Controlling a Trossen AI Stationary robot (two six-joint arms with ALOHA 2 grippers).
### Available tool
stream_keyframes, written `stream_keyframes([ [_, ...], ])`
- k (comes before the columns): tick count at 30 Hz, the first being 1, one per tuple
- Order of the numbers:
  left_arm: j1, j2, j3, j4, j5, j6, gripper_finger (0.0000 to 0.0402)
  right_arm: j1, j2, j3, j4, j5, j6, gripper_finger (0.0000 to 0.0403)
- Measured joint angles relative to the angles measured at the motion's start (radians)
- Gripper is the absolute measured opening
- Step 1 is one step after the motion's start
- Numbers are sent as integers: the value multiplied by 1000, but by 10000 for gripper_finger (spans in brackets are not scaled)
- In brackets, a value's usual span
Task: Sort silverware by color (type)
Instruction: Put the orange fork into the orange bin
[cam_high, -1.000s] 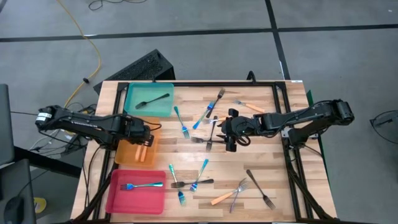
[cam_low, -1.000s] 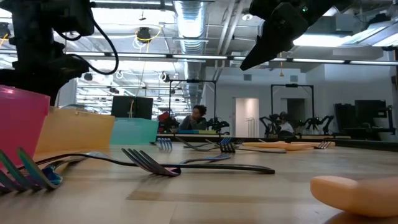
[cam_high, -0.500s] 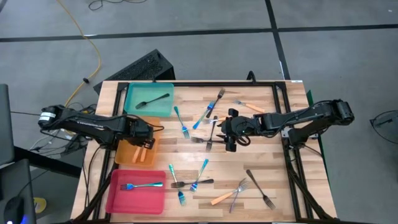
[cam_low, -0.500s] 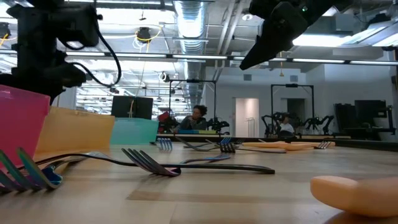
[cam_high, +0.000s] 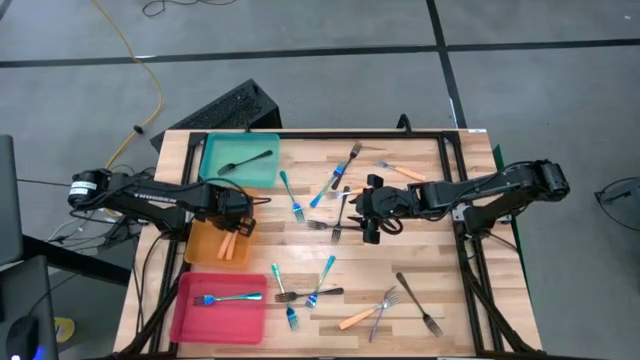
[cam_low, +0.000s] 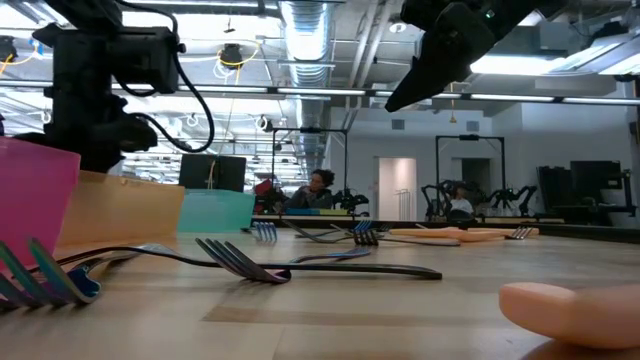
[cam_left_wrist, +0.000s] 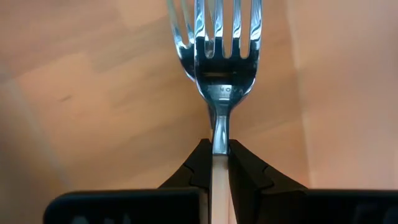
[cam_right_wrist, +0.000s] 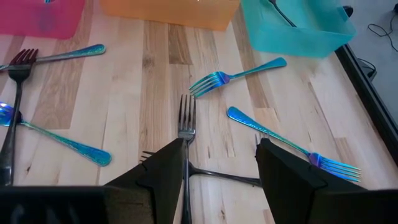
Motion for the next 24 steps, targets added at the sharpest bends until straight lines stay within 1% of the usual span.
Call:
stream_keyframes([
  [9,39,23,0,9,9,47,9,0,0,0,-4,0,-2,221],
  [11,45,38,0,11,26,60,9,0,0,0,-6,0,-1,221],
  [18,46,89,2,28,46,87,9,0,0,0,-13,0,0,221],
  [24,46,92,2,37,51,95,14,0,0,0,-27,0,0,221],
])
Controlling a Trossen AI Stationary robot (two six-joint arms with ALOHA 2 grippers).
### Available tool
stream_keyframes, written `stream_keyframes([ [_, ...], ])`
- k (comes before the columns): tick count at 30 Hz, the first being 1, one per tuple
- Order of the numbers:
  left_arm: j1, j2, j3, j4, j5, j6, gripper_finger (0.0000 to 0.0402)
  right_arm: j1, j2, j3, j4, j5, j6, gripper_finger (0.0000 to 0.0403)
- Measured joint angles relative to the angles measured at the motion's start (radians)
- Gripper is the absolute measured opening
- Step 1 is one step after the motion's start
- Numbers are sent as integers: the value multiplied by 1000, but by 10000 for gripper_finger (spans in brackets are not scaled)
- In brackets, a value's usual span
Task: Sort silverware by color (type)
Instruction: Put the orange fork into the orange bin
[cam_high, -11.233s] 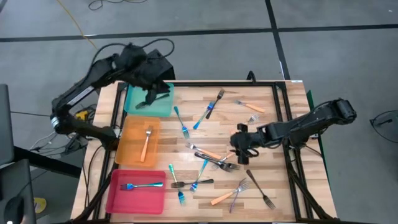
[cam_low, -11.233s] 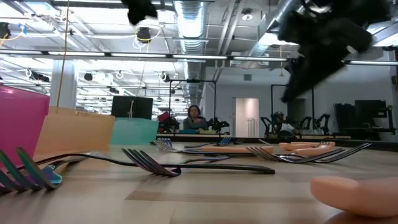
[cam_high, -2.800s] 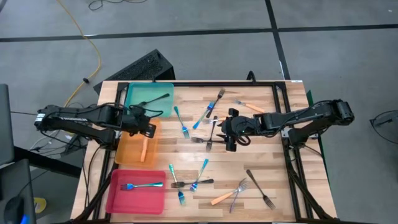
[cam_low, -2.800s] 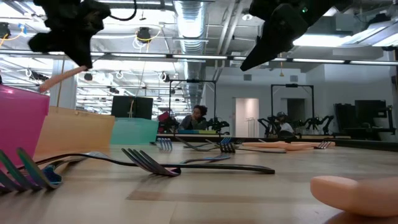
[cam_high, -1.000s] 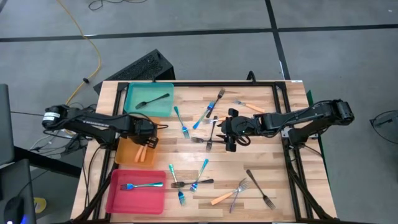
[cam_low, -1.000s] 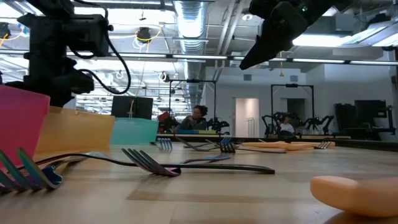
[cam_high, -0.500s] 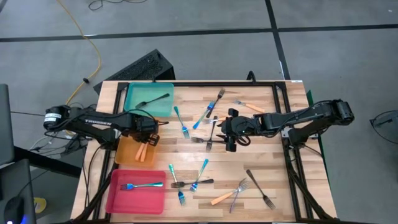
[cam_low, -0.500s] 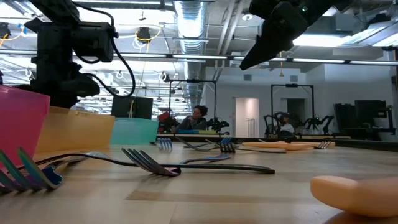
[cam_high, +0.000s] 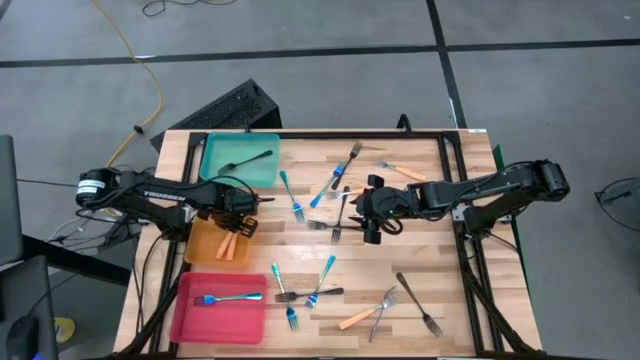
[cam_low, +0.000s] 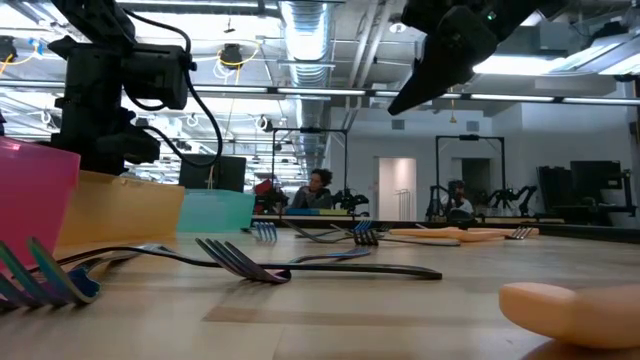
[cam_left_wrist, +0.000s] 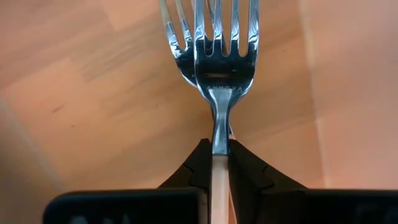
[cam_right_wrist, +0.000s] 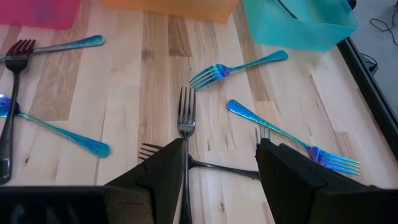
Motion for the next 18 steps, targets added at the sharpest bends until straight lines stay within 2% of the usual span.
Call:
stream_keyframes([
  [12,0,0,-1,11,13,46,28,0,0,0,-3,0,0,221],
  [18,0,0,-2,11,-2,64,64,0,0,0,-3,0,0,221],
])
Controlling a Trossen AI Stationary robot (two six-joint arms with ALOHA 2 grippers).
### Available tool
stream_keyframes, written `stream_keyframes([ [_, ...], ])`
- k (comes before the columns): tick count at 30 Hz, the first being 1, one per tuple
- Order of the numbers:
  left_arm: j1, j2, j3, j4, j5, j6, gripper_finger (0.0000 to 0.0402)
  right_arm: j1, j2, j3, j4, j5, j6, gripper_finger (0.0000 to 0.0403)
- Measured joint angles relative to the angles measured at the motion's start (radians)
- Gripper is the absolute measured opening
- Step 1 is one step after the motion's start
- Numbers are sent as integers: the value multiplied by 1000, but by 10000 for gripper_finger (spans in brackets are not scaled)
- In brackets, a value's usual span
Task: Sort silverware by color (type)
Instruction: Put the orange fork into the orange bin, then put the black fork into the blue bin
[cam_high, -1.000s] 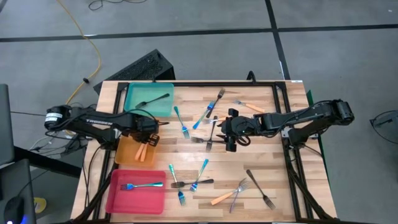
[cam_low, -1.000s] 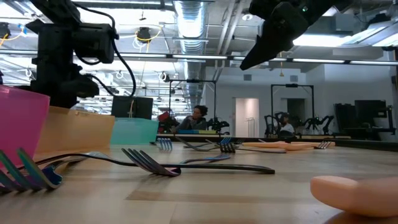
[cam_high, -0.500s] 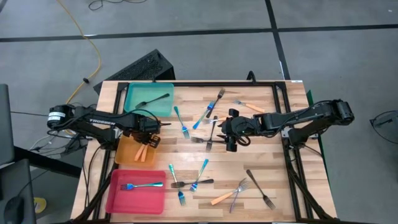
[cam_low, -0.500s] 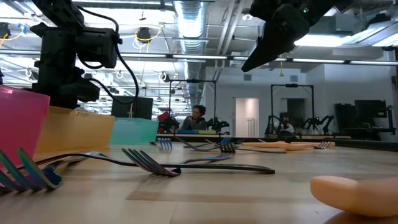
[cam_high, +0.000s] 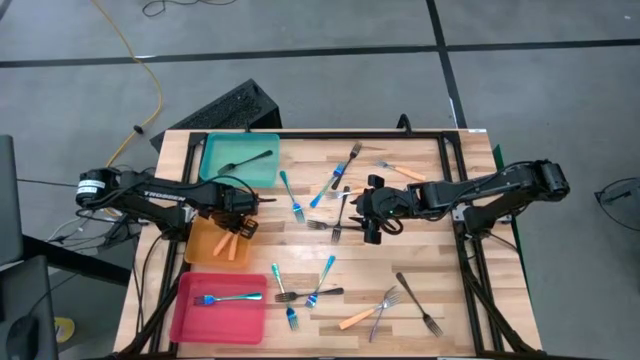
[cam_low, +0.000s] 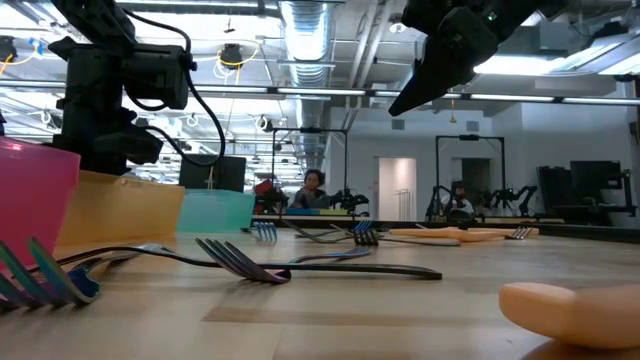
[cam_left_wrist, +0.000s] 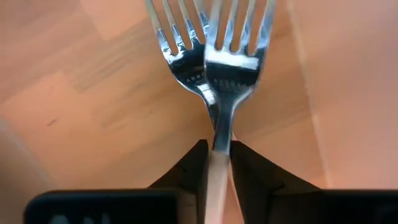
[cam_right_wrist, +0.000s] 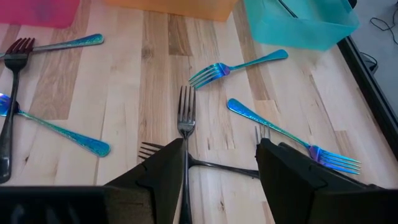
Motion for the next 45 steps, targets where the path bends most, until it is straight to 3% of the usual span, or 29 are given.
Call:
stream_keyframes([
  [9,0,2,19,-22,0,62,127,0,0,0,0,0,0,221],
  [21,0,2,177,-244,35,141,130,-10,0,0,1,2,30,221],
  [27,-10,1,276,-293,82,167,130,-87,0,0,33,127,144,221],
  [32,-22,1,398,-303,80,206,130,-169,19,0,114,52,-82,221],
  [35,-34,1,478,-298,30,214,130,-215,59,-2,249,-29,-121,221],
  [40,-68,0,586,-283,-104,214,130,-255,210,0,520,-38,39,221],
  [45,-104,0,638,-283,-200,214,130,-228,402,42,644,-51,128,221],
])
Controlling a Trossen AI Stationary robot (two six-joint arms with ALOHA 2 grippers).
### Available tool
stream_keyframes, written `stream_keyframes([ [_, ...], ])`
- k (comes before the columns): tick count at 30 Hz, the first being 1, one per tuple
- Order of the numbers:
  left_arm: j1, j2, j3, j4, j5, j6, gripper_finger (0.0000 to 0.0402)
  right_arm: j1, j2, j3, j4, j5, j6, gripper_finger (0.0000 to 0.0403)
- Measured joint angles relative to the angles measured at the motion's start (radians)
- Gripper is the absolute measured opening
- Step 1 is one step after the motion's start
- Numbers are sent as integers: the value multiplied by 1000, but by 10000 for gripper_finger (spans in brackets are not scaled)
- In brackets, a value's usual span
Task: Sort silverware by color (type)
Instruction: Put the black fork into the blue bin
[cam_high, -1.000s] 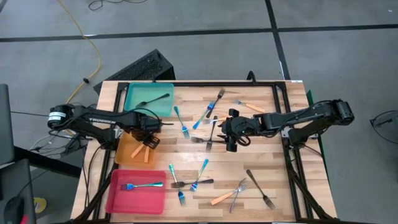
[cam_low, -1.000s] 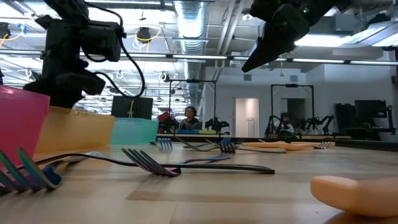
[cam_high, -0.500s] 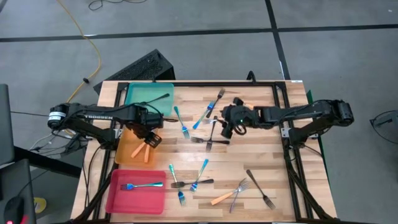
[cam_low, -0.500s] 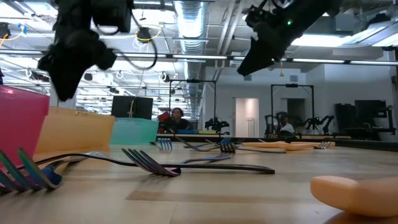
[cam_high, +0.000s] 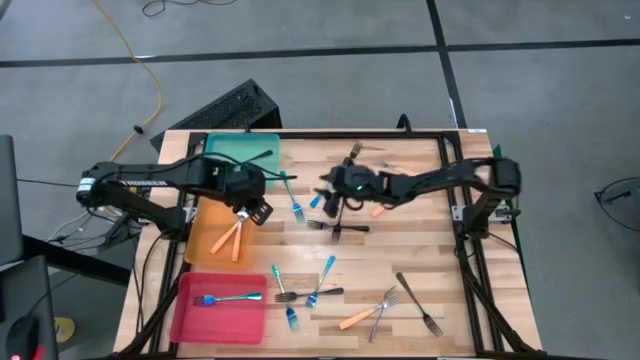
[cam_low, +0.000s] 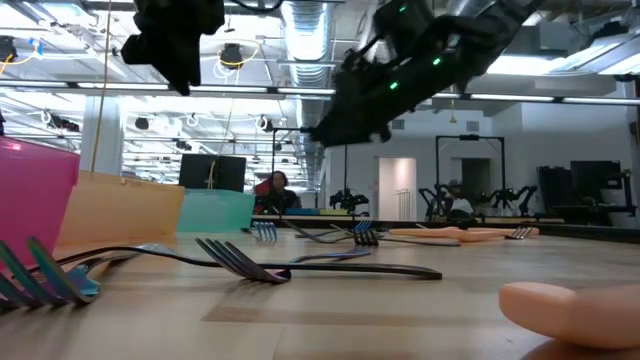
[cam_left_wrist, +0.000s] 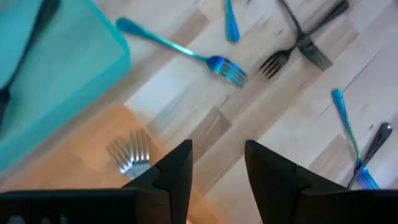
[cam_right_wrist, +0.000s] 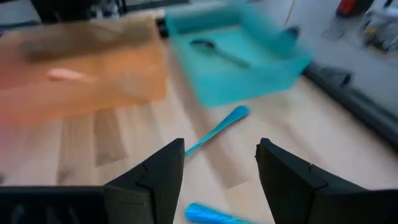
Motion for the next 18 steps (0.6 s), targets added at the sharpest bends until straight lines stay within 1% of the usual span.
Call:
stream_keyframes([
  [4,-26,0,3,-2,-16,-10,130,34,128,70,-14,-1,40,221],
  [8,-58,0,3,-1,-42,-33,130,55,213,123,-16,-1,80,221],
  [11,-82,0,3,-1,-85,-40,130,60,256,148,-17,-1,130,221],
  [13,-95,0,3,-1,-106,-43,130,58,278,160,-13,-1,135,221],
  [18,-119,0,3,2,-154,-57,130,58,286,164,-19,0,146,221],
])
